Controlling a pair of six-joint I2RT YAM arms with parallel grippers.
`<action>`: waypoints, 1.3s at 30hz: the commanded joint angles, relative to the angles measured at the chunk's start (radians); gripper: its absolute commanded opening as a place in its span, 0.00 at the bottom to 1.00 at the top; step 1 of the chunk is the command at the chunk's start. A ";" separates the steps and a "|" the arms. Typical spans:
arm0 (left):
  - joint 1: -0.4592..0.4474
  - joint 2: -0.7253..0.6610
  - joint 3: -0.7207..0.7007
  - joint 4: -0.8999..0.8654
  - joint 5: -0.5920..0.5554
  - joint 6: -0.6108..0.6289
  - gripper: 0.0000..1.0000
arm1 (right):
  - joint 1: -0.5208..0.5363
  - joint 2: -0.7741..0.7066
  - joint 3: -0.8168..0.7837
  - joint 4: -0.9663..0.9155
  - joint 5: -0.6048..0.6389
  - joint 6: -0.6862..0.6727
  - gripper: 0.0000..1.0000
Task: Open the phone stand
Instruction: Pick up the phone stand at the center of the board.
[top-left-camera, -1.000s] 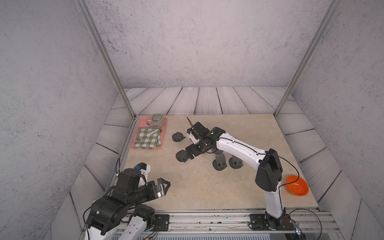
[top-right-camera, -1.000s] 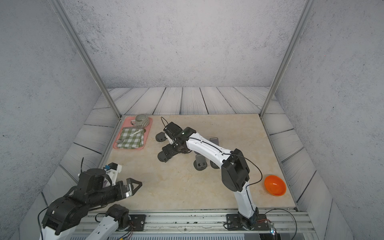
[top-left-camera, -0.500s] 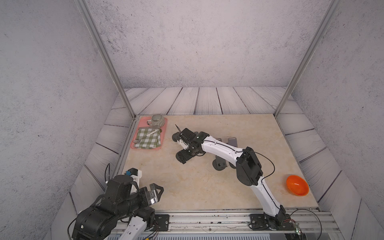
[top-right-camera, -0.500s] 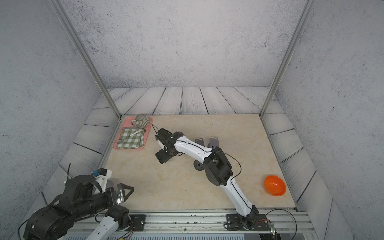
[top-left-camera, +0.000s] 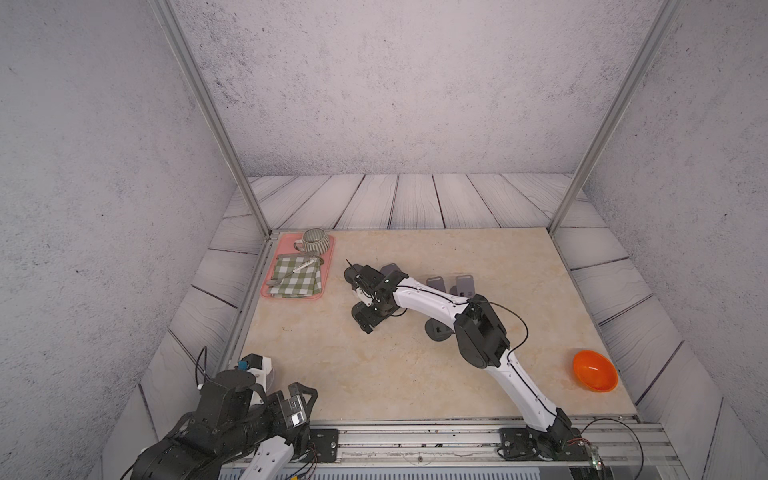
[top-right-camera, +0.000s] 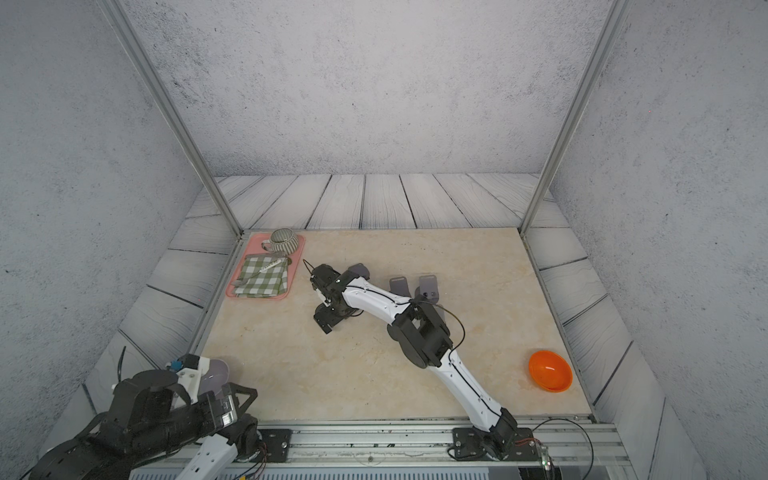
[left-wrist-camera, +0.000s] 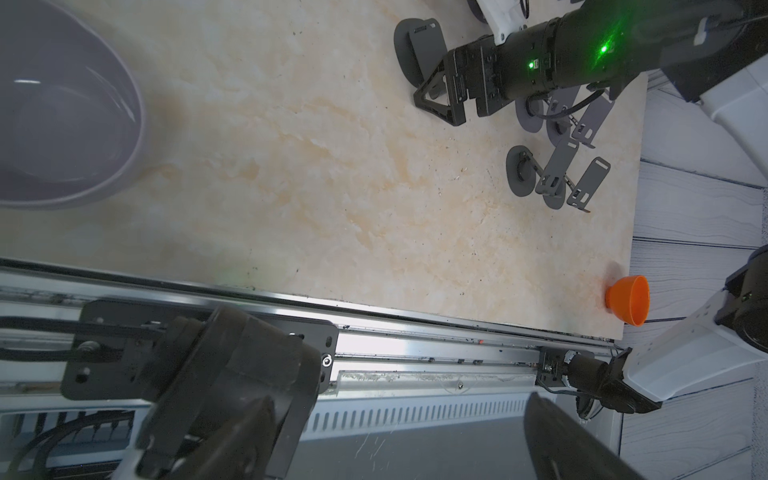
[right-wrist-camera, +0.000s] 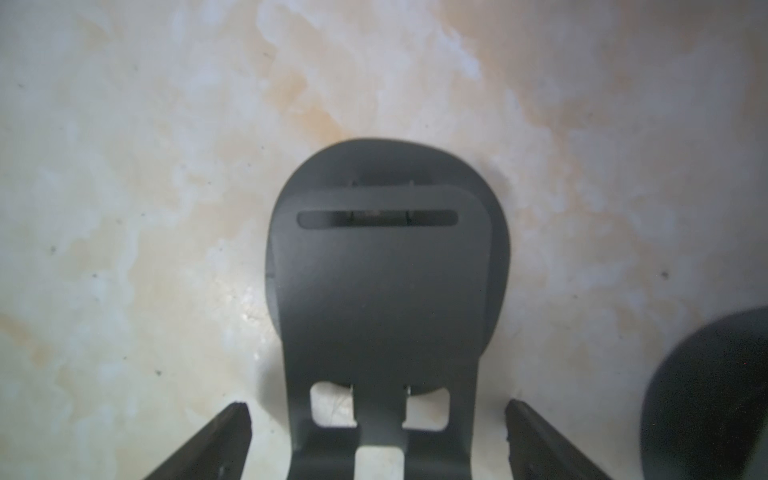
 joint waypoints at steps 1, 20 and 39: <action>0.004 -0.025 0.010 -0.056 -0.016 -0.019 0.98 | 0.002 0.032 0.043 -0.025 0.025 -0.024 0.92; 0.005 0.023 0.013 0.007 -0.009 -0.002 0.98 | 0.004 -0.110 -0.109 0.006 0.020 0.001 0.50; 0.005 0.298 -0.139 0.513 0.162 0.110 0.98 | 0.004 -0.492 -0.387 -0.012 -0.051 0.158 0.50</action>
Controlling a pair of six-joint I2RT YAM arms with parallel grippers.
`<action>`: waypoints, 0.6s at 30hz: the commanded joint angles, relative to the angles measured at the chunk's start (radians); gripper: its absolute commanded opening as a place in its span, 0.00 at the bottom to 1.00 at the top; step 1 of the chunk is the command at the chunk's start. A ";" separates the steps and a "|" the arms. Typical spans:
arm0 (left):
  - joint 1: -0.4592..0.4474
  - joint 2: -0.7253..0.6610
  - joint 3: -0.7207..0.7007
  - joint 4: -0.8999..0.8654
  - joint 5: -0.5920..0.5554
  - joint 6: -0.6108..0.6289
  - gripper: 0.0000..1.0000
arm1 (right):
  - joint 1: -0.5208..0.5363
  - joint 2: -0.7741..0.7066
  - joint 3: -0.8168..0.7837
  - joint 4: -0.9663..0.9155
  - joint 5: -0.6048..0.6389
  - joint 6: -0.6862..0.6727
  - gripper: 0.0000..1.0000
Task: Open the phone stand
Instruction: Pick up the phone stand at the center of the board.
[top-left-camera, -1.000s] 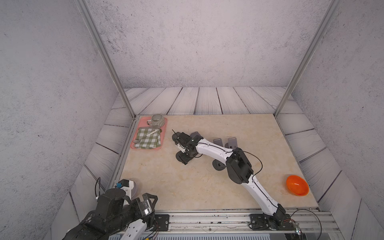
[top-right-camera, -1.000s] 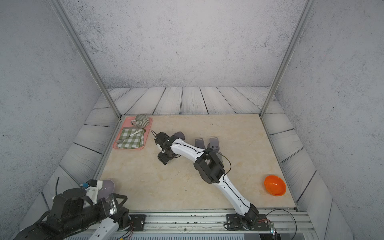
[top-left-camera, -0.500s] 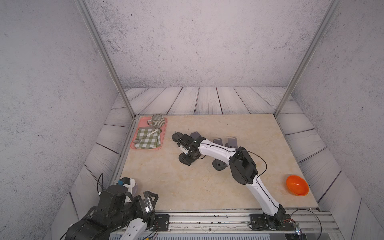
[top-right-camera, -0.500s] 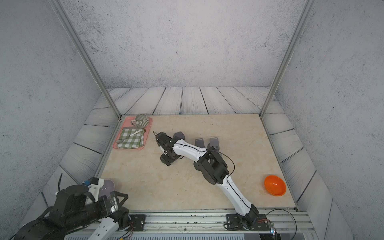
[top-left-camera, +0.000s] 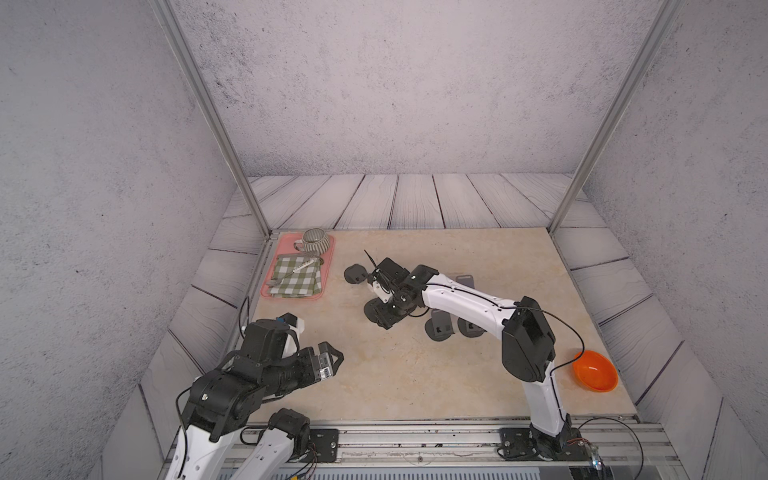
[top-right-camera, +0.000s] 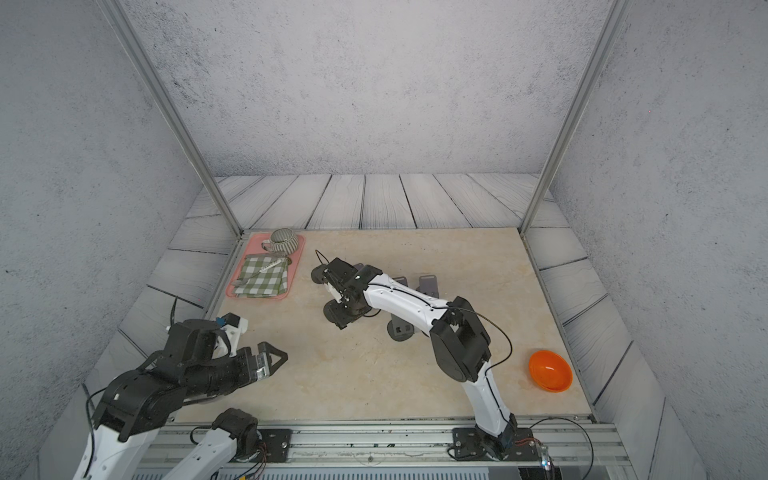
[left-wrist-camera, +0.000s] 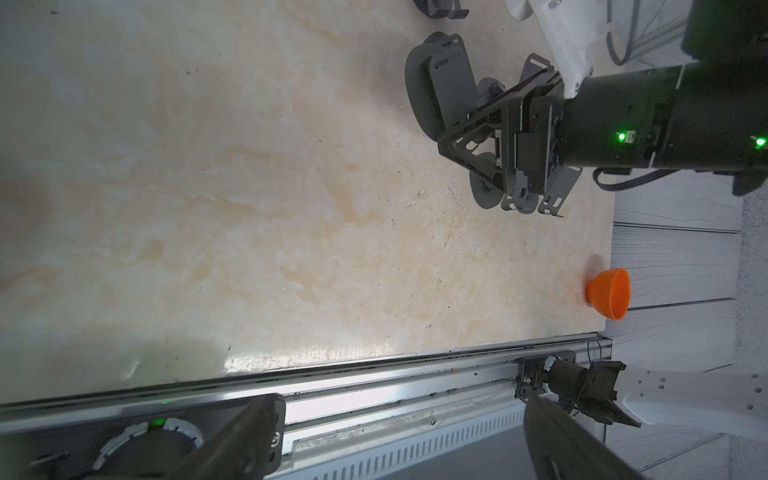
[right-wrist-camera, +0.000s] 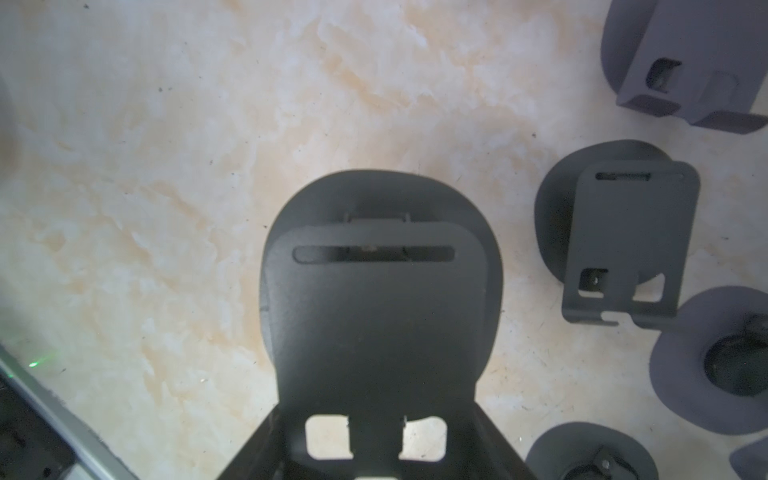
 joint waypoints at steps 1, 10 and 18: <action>0.005 0.027 -0.034 0.160 0.059 0.023 0.98 | 0.004 -0.081 -0.026 -0.021 -0.020 0.054 0.50; 0.003 0.076 -0.118 0.411 0.149 0.001 1.00 | 0.003 -0.241 -0.101 -0.033 -0.049 0.156 0.51; 0.002 0.104 -0.205 0.642 0.236 -0.056 0.91 | 0.004 -0.365 -0.169 -0.033 -0.073 0.234 0.51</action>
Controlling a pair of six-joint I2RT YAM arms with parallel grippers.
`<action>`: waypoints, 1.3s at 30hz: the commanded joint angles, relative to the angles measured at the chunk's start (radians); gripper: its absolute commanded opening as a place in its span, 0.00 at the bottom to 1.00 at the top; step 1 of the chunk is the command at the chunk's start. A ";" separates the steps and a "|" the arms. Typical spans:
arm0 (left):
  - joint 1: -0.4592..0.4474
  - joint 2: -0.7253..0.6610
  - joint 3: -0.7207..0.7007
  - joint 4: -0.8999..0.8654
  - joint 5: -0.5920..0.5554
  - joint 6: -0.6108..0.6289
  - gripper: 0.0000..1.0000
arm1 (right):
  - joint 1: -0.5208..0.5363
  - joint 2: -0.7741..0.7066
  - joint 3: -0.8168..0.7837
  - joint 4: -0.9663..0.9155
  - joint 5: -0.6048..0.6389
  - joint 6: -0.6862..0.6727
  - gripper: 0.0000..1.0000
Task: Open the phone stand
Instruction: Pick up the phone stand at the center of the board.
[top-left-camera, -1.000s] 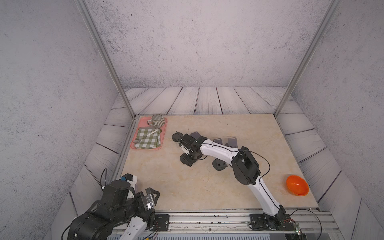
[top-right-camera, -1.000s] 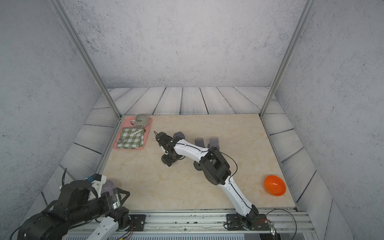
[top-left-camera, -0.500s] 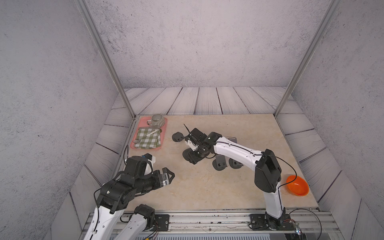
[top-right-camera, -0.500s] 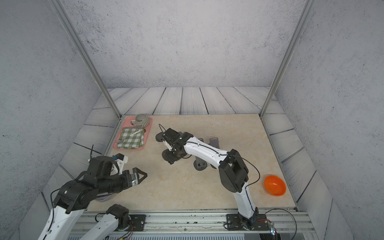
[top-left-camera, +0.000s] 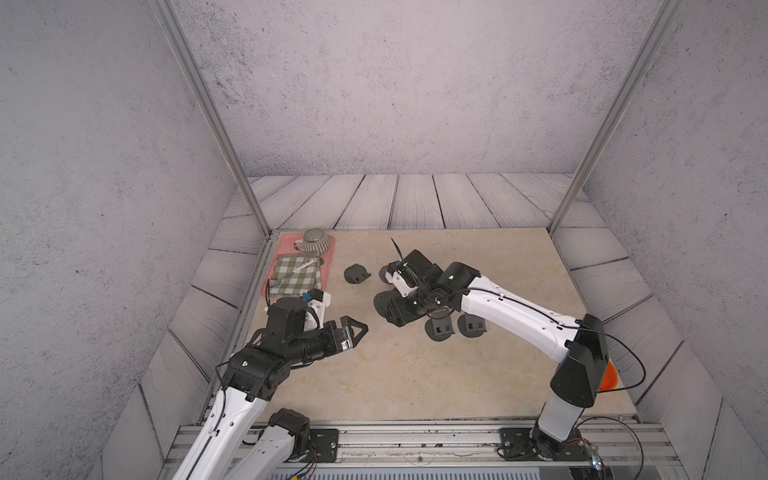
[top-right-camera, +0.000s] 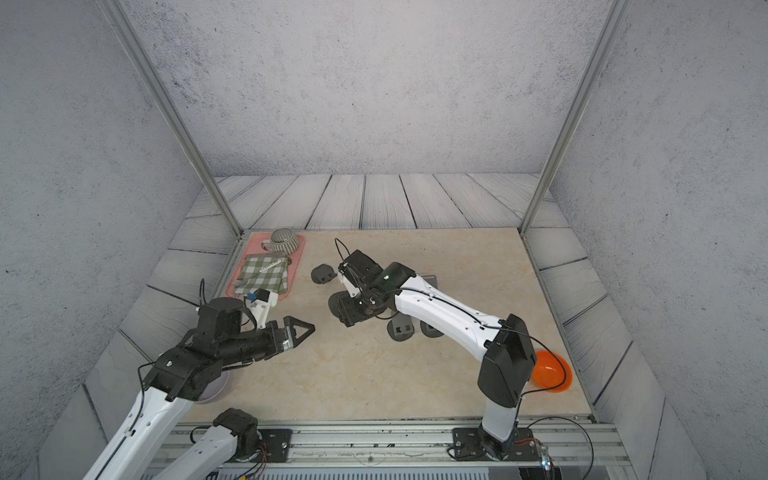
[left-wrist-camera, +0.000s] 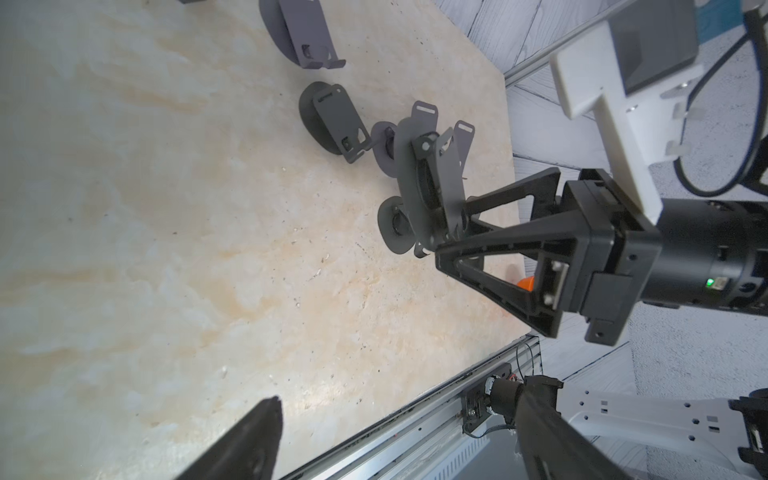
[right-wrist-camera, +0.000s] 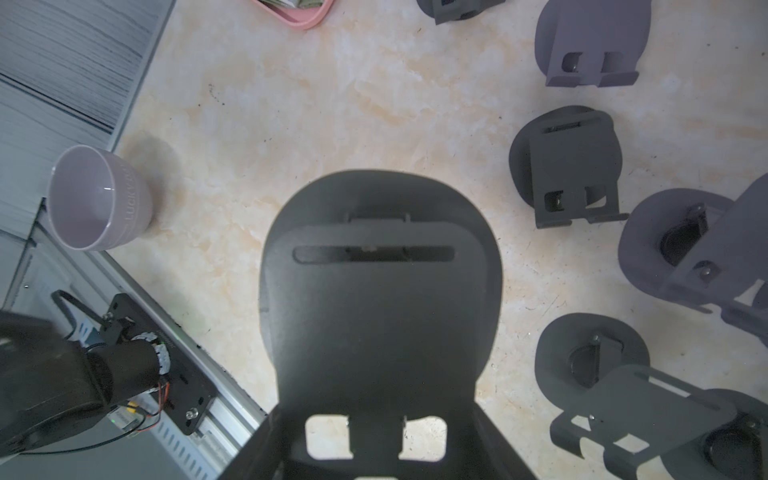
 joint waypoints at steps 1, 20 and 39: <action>0.002 0.007 -0.031 0.157 0.054 -0.036 0.91 | 0.003 -0.073 -0.024 -0.014 -0.016 0.054 0.51; -0.064 0.162 -0.092 0.472 0.169 -0.120 0.89 | 0.004 -0.199 -0.078 -0.038 -0.014 0.116 0.51; -0.069 0.300 -0.087 0.573 0.173 -0.149 0.87 | 0.016 -0.253 -0.117 -0.028 0.005 0.134 0.52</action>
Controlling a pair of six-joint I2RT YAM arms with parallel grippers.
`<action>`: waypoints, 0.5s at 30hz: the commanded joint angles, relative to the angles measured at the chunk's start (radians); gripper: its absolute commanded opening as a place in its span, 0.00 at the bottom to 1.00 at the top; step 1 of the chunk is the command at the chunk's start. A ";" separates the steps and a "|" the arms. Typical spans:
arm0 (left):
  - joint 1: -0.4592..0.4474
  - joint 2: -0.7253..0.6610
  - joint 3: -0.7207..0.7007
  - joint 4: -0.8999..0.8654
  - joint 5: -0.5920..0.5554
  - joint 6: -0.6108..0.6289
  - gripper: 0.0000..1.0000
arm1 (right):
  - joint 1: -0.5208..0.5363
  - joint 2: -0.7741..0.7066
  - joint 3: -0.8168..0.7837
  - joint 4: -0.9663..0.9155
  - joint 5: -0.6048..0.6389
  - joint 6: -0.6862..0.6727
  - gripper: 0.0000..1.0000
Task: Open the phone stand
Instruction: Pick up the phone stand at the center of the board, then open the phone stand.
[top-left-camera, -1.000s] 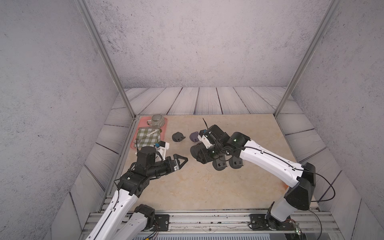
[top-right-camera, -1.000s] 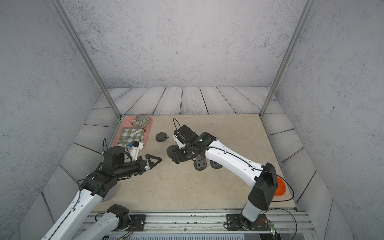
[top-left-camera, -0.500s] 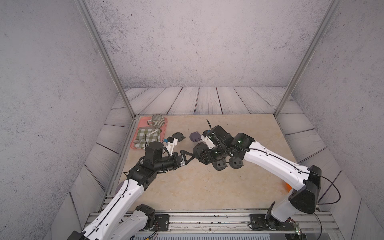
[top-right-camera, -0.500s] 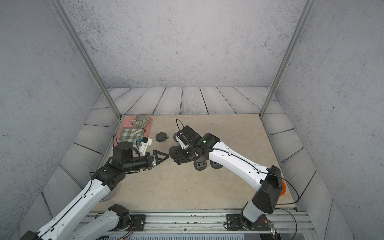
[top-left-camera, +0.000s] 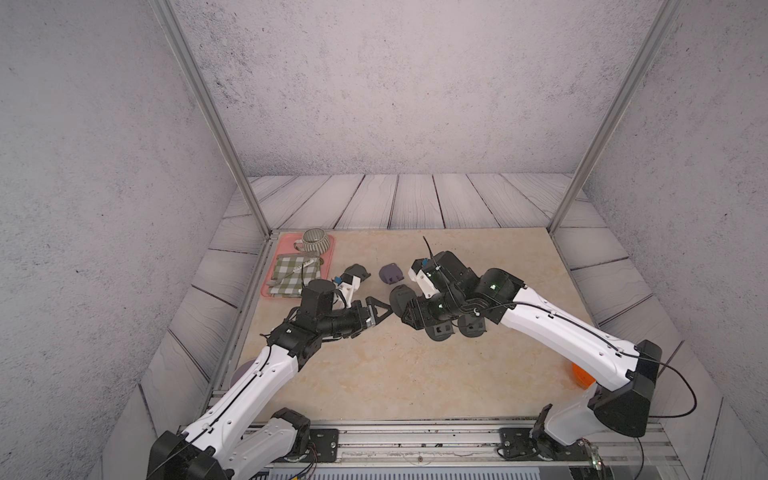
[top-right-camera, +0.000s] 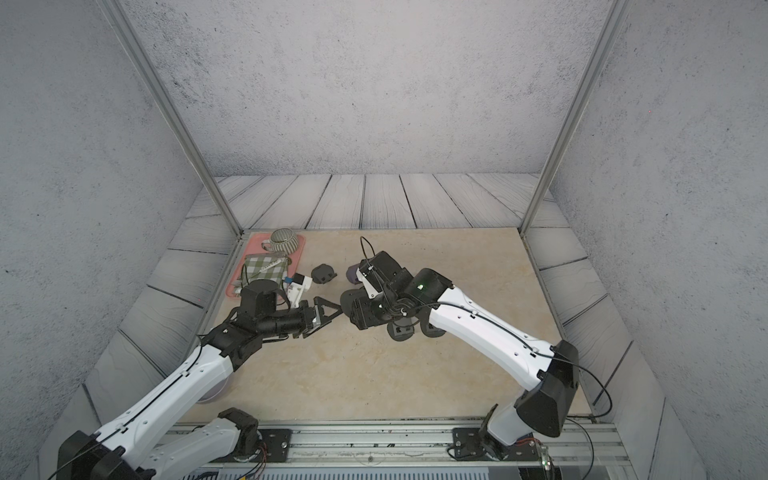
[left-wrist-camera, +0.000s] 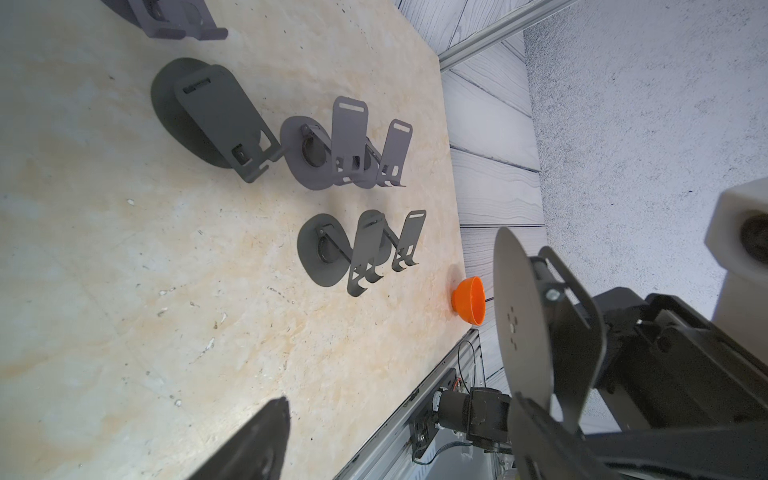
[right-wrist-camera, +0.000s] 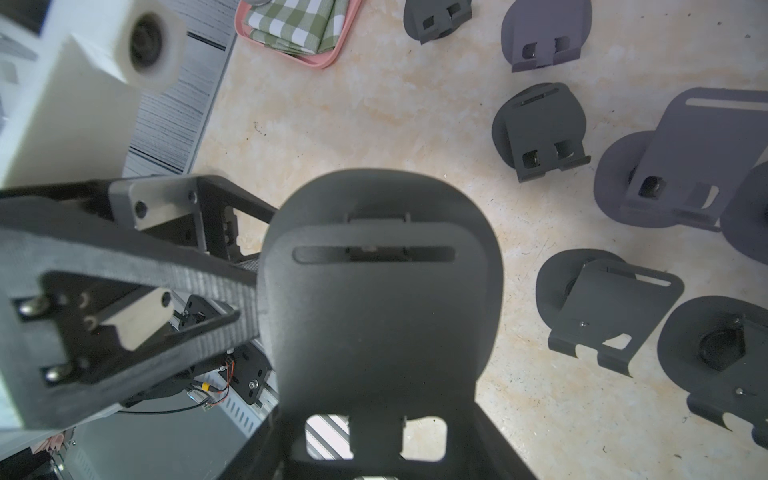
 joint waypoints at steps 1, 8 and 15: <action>-0.007 0.006 0.012 0.056 0.023 -0.002 0.87 | 0.011 -0.025 -0.010 0.002 0.022 0.007 0.52; -0.008 -0.003 0.008 0.039 0.037 0.002 0.87 | 0.008 0.000 -0.012 -0.034 0.083 0.035 0.52; -0.008 -0.017 -0.002 0.029 0.040 0.007 0.87 | 0.010 0.009 -0.017 -0.007 0.054 0.037 0.52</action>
